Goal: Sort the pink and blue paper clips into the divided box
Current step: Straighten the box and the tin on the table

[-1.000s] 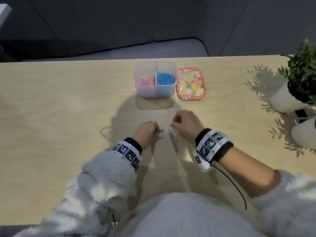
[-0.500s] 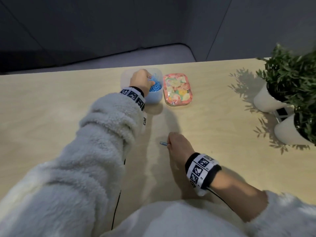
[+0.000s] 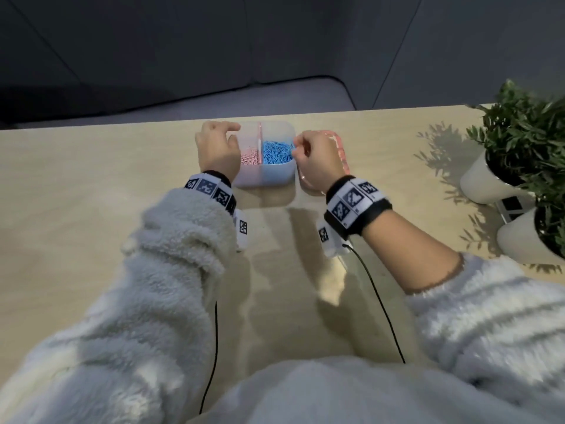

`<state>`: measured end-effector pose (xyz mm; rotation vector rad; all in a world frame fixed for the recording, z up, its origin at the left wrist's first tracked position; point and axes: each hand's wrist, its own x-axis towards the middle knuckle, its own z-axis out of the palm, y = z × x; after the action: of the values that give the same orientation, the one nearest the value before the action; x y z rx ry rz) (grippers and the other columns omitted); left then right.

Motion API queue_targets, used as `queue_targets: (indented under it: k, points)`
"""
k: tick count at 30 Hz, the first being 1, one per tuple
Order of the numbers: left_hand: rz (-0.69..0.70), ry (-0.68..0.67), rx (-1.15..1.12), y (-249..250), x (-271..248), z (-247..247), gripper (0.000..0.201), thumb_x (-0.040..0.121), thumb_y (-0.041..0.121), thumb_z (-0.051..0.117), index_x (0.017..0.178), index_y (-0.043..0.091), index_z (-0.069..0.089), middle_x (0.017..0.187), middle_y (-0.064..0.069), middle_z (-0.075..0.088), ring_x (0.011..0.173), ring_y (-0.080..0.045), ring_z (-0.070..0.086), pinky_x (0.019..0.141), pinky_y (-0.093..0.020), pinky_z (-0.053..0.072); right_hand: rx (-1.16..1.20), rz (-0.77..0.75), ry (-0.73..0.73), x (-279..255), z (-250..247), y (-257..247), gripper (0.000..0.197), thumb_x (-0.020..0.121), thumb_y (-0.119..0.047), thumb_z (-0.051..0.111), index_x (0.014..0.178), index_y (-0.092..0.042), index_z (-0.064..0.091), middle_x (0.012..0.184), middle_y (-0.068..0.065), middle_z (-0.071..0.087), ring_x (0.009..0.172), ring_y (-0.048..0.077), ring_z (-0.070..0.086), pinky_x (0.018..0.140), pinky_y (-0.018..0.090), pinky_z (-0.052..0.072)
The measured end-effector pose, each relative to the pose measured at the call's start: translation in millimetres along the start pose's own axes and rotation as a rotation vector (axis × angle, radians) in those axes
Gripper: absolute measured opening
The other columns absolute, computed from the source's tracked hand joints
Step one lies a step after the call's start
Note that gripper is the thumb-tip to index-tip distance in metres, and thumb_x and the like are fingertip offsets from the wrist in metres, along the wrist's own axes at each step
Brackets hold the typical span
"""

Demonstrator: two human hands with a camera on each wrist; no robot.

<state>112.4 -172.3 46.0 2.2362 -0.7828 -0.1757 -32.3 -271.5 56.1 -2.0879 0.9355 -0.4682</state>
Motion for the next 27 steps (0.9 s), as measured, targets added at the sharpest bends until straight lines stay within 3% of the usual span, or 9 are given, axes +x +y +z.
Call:
queue_targets:
  k: [2, 4, 7, 12, 15, 22, 25, 27]
  points:
    - [-0.06, -0.059, 0.056, -10.2, -3.0, -3.4, 0.039, 0.094, 0.013, 0.037, 0.132, 0.009, 0.047, 0.138, -0.015, 0.043, 0.128, -0.031, 0.037, 0.107, -0.032, 0.028, 0.026, -0.021, 0.006, 11.2, -0.1, -8.7, 0.02, 0.088, -0.006, 0.05, 0.1, -0.001, 0.065, 0.099, 0.014, 0.069, 0.094, 0.024, 0.062, 0.089, 0.032, 0.048]
    - [-0.102, -0.207, 0.06, -19.4, -4.1, -3.8, 0.045, 0.096, 0.016, 0.032, 0.14, 0.006, 0.031, 0.142, -0.02, 0.038, 0.131, -0.033, 0.038, 0.107, -0.037, 0.03, -0.012, -0.006, 0.065, 14.7, -2.8, -4.3, 0.024, 0.09, -0.007, 0.048, 0.106, -0.003, 0.065, 0.107, 0.01, 0.068, 0.102, 0.022, 0.061, 0.091, 0.024, 0.042]
    - [-0.145, -0.354, 0.025, -27.4, -9.5, -2.9, 0.051, 0.098, 0.017, 0.027, 0.147, 0.011, 0.013, 0.133, -0.028, 0.046, 0.113, -0.041, 0.052, 0.097, -0.047, 0.045, -0.096, 0.098, 0.184, 13.1, -8.6, 26.2, 0.028, 0.09, -0.013, 0.047, 0.113, -0.005, 0.06, 0.118, 0.012, 0.061, 0.113, 0.026, 0.054, 0.096, 0.031, 0.042]
    - [-0.157, -0.354, -0.026, -30.6, -18.3, -2.3, 0.054, 0.099, 0.025, 0.026, 0.149, 0.023, 0.005, 0.125, -0.027, 0.052, 0.106, -0.04, 0.055, 0.091, -0.052, 0.05, -0.495, 0.36, 0.089, -1.6, -5.1, 76.8, 0.074, 0.085, -0.057, 0.05, 0.131, 0.0, 0.041, 0.141, 0.016, 0.038, 0.128, 0.034, 0.034, 0.102, 0.046, 0.033]
    - [-0.133, -0.368, 0.017, -33.7, -19.7, -2.3, 0.055, 0.099, 0.027, 0.025, 0.149, 0.024, 0.003, 0.113, -0.027, 0.058, 0.1, -0.04, 0.057, 0.09, -0.051, 0.05, -0.526, 0.464, 0.062, -2.0, 3.6, 89.8, 0.092, 0.077, -0.067, 0.052, 0.135, 0.002, 0.034, 0.145, 0.017, 0.033, 0.132, 0.034, 0.029, 0.104, 0.048, 0.031]
    - [-0.109, -0.355, 0.07, -36.2, -27.1, -2.7, 0.054, 0.099, 0.028, 0.024, 0.149, 0.023, 0.002, 0.106, -0.027, 0.061, 0.093, -0.04, 0.059, 0.087, -0.048, 0.052, -0.329, 0.509, 0.151, -4.2, 10.1, 91.9, 0.078, 0.072, -0.052, 0.07, 0.126, -0.004, 0.041, 0.132, 0.014, 0.047, 0.125, 0.033, 0.039, 0.102, 0.044, 0.033]
    - [-0.083, -0.346, 0.108, -33.0, -35.4, -4.8, 0.053, 0.1, 0.026, 0.023, 0.149, 0.019, 0.004, 0.106, -0.028, 0.061, 0.093, -0.04, 0.059, 0.086, -0.042, 0.047, 0.056, 0.421, 0.268, -11.2, 9.4, 94.9, 0.067, 0.071, -0.025, 0.078, 0.123, -0.007, 0.039, 0.126, 0.012, 0.051, 0.113, 0.031, 0.054, 0.095, 0.039, 0.044]
    - [-0.073, -0.338, 0.111, -31.4, -42.4, -8.8, 0.052, 0.1, 0.023, 0.023, 0.149, 0.017, 0.005, 0.107, -0.03, 0.061, 0.096, -0.04, 0.058, 0.085, -0.039, 0.043, 0.199, 0.34, 0.347, -20.6, 4.3, 91.4, 0.064, 0.074, -0.012, 0.073, 0.127, -0.012, 0.037, 0.131, 0.009, 0.048, 0.115, 0.027, 0.055, 0.096, 0.034, 0.045]
